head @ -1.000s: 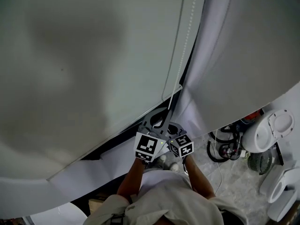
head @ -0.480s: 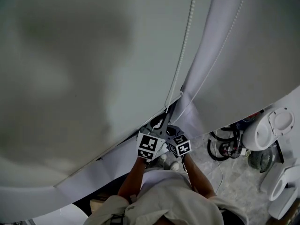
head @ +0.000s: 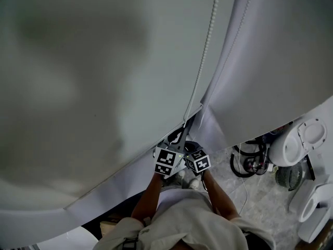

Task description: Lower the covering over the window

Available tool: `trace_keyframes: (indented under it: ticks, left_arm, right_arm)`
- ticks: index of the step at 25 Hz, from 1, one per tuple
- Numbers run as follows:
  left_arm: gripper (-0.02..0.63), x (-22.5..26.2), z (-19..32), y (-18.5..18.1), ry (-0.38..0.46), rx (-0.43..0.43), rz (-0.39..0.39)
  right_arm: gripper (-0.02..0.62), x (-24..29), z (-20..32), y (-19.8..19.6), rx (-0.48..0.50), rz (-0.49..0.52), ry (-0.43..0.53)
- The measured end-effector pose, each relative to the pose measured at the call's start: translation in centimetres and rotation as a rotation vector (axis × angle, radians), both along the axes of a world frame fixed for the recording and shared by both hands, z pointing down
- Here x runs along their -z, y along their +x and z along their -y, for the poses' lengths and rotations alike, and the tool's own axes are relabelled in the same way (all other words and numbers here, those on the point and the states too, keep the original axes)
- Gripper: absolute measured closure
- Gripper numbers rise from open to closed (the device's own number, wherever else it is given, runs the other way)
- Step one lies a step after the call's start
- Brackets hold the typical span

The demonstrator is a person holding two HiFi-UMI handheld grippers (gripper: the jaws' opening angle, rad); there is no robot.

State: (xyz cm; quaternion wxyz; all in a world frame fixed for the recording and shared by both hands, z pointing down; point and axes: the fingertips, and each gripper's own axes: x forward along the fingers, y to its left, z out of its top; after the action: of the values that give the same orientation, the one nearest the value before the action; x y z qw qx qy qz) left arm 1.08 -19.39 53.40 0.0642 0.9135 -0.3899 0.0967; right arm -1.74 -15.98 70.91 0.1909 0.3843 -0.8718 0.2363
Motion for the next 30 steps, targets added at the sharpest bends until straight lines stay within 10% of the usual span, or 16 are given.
trace_keyframes:
  ticks: [8, 14, 30]
  left_arm:
    - [0.591, -0.2, -0.9, 0.3, 0.025, -0.012, 0.005]
    - [0.529, -0.3, -1.9, -0.2, 0.027, 0.001, 0.005]
    - [0.509, -0.3, -7.0, -1.8, 0.039, 0.067, -0.008]
  right_arm:
    - [0.571, -0.1, -1.3, 0.3, 0.016, -0.066, 0.004]
    - [0.442, 2.1, -2.1, 0.8, 0.002, -0.073, 0.121]
    - [0.471, 14.5, -4.5, 5.2, -0.082, -0.009, 0.367]
